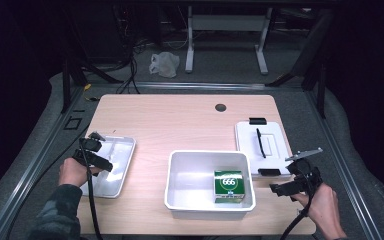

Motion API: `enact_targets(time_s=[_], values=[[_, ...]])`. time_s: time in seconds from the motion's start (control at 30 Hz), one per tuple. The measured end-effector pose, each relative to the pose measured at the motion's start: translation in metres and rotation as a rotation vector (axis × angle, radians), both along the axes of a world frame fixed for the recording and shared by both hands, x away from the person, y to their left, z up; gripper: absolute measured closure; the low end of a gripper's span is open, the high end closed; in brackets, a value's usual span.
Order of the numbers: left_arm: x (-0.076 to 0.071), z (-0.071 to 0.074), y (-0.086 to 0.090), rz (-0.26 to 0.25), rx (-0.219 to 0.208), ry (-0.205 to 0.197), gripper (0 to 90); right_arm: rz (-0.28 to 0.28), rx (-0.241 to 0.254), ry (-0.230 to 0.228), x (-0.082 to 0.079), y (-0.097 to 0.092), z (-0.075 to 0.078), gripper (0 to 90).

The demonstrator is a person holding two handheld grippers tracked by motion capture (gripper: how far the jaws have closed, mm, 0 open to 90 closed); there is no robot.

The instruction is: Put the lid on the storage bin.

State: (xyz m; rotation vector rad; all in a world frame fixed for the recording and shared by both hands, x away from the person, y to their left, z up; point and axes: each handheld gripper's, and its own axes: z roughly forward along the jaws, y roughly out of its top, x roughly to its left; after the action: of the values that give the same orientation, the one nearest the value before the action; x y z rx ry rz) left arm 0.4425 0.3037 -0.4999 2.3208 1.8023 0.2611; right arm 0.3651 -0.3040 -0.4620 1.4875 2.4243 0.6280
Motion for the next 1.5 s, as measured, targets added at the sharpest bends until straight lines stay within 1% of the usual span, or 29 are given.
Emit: enact_targets(time_s=[0.03, 0.07, 0.1, 0.13, 0.17, 0.23, 0.27, 0.3, 0.33, 0.47, 0.5, 0.6, 0.67, 0.73, 0.93, 1.07, 1.2, 1.3, 1.43, 1.5], values=[[0.003, -0.003, 0.001, 0.005, -0.005, 0.009, 29.8, 0.001, -0.001, 0.003, 0.0, 0.0, 0.0, 0.0], [0.007, -0.005, 0.001, 0.014, 0.003, 0.014, 35.8, 0.003, -0.007, 0.004, 0.0, 0.0, -0.001, 0.0], [0.007, -0.005, 0.001, 0.014, 0.003, 0.014, 38.2, 0.003, -0.007, 0.004, 0.0, 0.0, -0.001, 0.0], [0.01, -0.006, 0.001, 0.022, 0.001, 0.013, 38.2, 0.003, -0.007, 0.01, 0.0, -0.001, -0.002, 0.0], [0.012, -0.007, 0.001, 0.027, -0.006, 0.014, 42.4, 0.003, -0.006, 0.012, 0.0, -0.001, -0.002, 0.0], [0.016, -0.009, 0.001, 0.037, -0.005, 0.022, 47.2, 0.005, -0.01, 0.01, -0.001, -0.001, -0.002, 0.0], [0.019, -0.011, 0.0, 0.044, -0.004, 0.026, 53.5, 0.0, -0.013, 0.004, -0.001, 0.0, -0.001, 0.0], [0.02, -0.012, 0.0, 0.048, -0.002, 0.03, 53.5, 0.0, -0.013, 0.004, -0.001, 0.0, -0.001, 0.0], [0.022, -0.014, 0.0, 0.053, 0.005, 0.036, 55.8, 0.0, -0.015, 0.003, -0.001, 0.0, 0.0, 0.0], [0.025, -0.018, 0.002, 0.064, -0.007, 0.039, 67.7, 0.007, -0.024, 0.005, -0.001, 0.002, 0.0, 0.1], [0.025, -0.019, 0.002, 0.068, -0.004, 0.039, 70.8, 0.008, -0.026, 0.005, -0.001, 0.002, -0.001, 0.2], [0.025, -0.022, 0.003, 0.079, -0.01, 0.043, 77.4, 0.008, -0.028, 0.006, -0.001, 0.002, -0.001, 0.2], [0.025, -0.023, 0.002, 0.077, -0.013, 0.047, 80.4, 0.008, -0.028, 0.004, -0.001, 0.002, -0.001, 0.2], [0.025, -0.024, 0.0, 0.073, -0.004, 0.049, 84.1, 0.008, -0.028, 0.007, -0.001, 0.001, -0.001, 0.2], [0.024, -0.028, -0.002, 0.08, 0.029, 0.064, 85.6, 0.009, -0.034, 0.016, -0.001, 0.002, -0.002, 0.2], [0.023, -0.028, -0.002, 0.087, 0.037, 0.059, 86.8, 0.01, -0.046, 0.013, -0.001, 0.003, -0.003, 0.4], [0.021, -0.028, 0.002, 0.094, 0.048, 0.055, 89.0, 0.009, -0.047, 0.012, -0.001, 0.003, -0.002, 0.4], [0.019, -0.027, 0.005, 0.093, 0.043, 0.058, 89.0, 0.009, -0.049, 0.012, -0.001, 0.002, -0.002, 0.4], [0.017, -0.021, 0.008, 0.083, 0.036, 0.049, 89.0, 0.013, -0.049, 0.02, -0.001, 0.002, -0.003, 0.4], [0.015, -0.016, 0.007, 0.064, 0.033, 0.041, 89.1, 0.013, -0.047, 0.018, -0.002, 0.002, -0.003, 0.4]])
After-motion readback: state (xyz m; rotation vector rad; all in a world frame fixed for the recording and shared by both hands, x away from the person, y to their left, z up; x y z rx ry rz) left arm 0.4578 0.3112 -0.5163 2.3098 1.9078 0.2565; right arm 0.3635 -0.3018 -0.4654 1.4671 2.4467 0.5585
